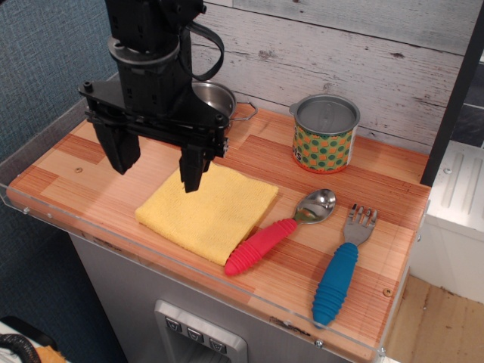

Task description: Place the pot on the yellow cloth.

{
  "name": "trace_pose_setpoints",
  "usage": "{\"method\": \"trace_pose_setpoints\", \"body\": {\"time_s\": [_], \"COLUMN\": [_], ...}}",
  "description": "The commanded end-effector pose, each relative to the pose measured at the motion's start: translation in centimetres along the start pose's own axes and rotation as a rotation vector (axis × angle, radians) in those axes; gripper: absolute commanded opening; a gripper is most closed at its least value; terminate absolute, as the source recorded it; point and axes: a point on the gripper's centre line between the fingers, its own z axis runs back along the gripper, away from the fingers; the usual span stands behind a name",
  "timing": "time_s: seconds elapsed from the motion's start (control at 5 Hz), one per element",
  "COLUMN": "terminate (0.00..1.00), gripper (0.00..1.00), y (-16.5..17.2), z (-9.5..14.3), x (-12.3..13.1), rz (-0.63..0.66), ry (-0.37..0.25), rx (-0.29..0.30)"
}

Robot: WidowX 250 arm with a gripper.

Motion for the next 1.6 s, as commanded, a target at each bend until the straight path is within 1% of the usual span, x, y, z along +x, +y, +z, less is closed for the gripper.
{"method": "trace_pose_setpoints", "body": {"time_s": [0.0, 0.2, 0.4, 0.6, 0.8, 1.0, 1.2, 1.4], "terminate": [0.00, 0.00, 0.00, 0.00, 0.00, 0.00, 0.00, 0.00], "gripper": [1.00, 1.00, 1.00, 1.00, 1.00, 1.00, 1.00, 1.00], "y": [0.0, 1.3, 2.9, 3.7, 4.0, 4.1, 3.2, 2.5], "z": [0.0, -0.3, -0.2, 0.1, 0.4, 0.1, -1.3, -3.1], "x": [0.0, 1.6, 3.5, 6.3, 9.2, 11.5, 13.4, 14.7], "rz": [0.000, 0.029, 0.073, 0.037, -0.035, -0.071, -0.134, -0.192], "ry": [0.000, 0.020, 0.007, -0.055, -0.161, -0.257, -0.268, -0.222], "rx": [0.000, -0.034, -0.048, -0.068, -0.065, -0.085, -0.074, -0.096]}}
